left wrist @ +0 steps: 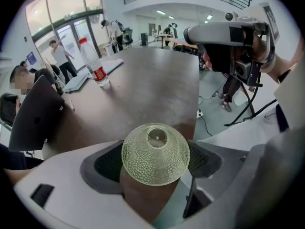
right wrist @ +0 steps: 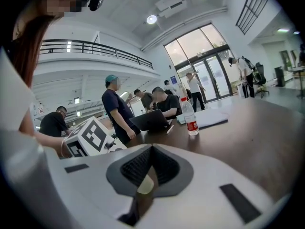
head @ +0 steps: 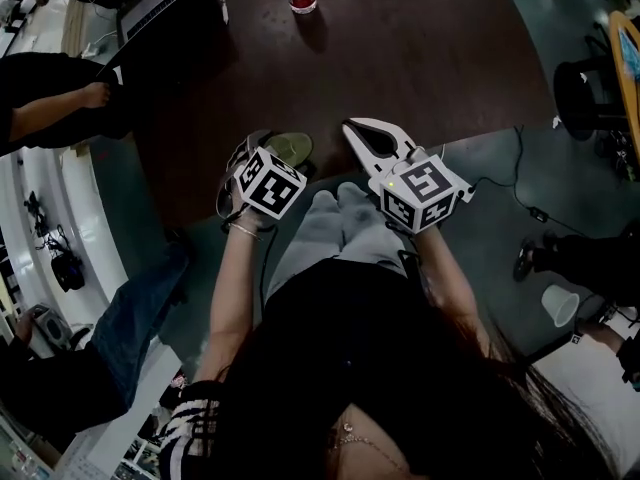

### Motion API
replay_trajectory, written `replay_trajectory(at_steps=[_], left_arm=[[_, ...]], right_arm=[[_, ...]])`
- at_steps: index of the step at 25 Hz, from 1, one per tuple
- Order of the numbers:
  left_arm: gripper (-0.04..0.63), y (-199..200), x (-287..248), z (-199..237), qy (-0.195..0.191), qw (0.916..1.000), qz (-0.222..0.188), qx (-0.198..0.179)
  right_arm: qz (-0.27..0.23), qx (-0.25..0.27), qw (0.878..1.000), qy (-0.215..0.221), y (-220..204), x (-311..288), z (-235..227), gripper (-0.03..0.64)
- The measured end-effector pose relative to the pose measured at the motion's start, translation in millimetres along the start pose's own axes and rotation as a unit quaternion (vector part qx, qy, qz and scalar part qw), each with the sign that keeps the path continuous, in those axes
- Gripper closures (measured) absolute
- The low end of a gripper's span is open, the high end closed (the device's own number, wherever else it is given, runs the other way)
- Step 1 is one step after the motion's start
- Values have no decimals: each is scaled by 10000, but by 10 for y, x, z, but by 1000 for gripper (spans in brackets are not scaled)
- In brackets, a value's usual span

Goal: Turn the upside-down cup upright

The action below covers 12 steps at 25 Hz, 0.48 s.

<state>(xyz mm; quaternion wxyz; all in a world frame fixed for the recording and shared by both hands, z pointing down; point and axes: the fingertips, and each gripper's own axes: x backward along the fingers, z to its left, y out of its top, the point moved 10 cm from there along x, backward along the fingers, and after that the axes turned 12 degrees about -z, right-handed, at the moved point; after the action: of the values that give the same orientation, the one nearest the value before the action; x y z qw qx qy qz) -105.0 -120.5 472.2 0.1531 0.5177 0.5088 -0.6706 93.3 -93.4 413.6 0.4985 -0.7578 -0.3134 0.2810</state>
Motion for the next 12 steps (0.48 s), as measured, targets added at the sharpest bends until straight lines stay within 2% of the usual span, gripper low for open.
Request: replay_trajectory(at_steps=[12], left_arm=[[197,56,-114,-16,-173,9978,579,-254]], right_arm=[[-58,-122,9999,-85,-61,24,-21,600]])
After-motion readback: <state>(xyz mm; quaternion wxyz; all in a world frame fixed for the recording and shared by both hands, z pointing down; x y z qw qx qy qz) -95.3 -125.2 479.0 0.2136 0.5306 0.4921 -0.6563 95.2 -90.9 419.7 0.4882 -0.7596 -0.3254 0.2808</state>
